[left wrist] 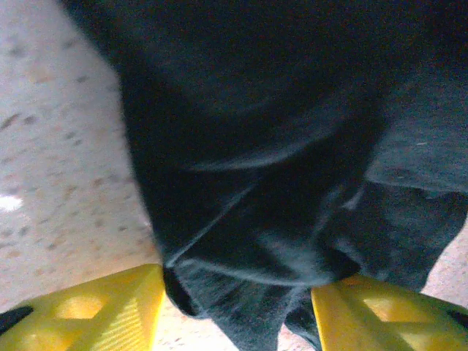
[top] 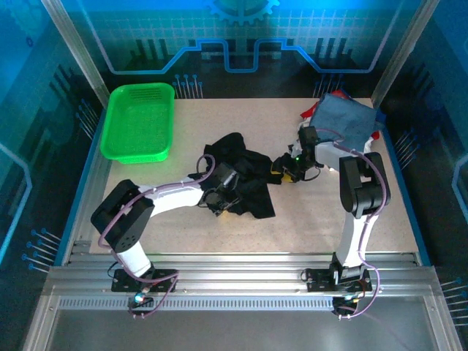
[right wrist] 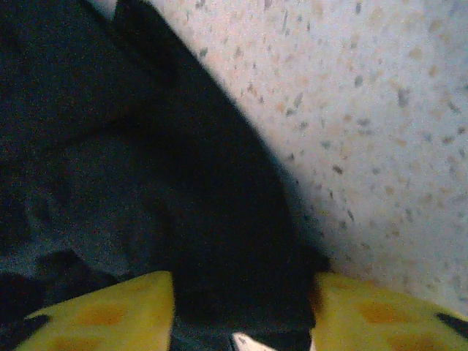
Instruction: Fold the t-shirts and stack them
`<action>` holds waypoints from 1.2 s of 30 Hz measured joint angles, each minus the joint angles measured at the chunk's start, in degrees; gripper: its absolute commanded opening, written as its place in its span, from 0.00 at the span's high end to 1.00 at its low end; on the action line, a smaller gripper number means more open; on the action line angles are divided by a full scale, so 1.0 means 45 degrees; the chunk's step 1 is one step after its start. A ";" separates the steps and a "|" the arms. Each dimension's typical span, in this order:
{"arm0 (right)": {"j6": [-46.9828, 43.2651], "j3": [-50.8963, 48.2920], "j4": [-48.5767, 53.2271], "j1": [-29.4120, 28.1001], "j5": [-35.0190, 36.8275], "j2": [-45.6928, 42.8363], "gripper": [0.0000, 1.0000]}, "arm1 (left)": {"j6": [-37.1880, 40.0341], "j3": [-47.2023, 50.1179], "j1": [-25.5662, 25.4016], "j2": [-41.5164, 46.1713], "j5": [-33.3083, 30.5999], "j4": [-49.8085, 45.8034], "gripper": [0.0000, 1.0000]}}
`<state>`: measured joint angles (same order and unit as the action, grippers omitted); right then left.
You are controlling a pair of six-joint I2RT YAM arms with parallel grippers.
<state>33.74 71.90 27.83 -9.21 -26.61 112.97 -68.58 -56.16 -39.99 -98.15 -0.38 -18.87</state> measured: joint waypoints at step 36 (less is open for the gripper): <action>-0.0267 0.7932 0.3196 0.3245 -0.0869 -0.5285 1.00 | 0.7057 -0.7339 0.8262 0.6732 0.0029 -0.5455 1.00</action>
<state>32.53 107.59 42.22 5.39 -30.52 89.19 -36.82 -89.19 -2.81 -67.85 -0.25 -43.42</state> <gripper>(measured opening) 0.064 0.053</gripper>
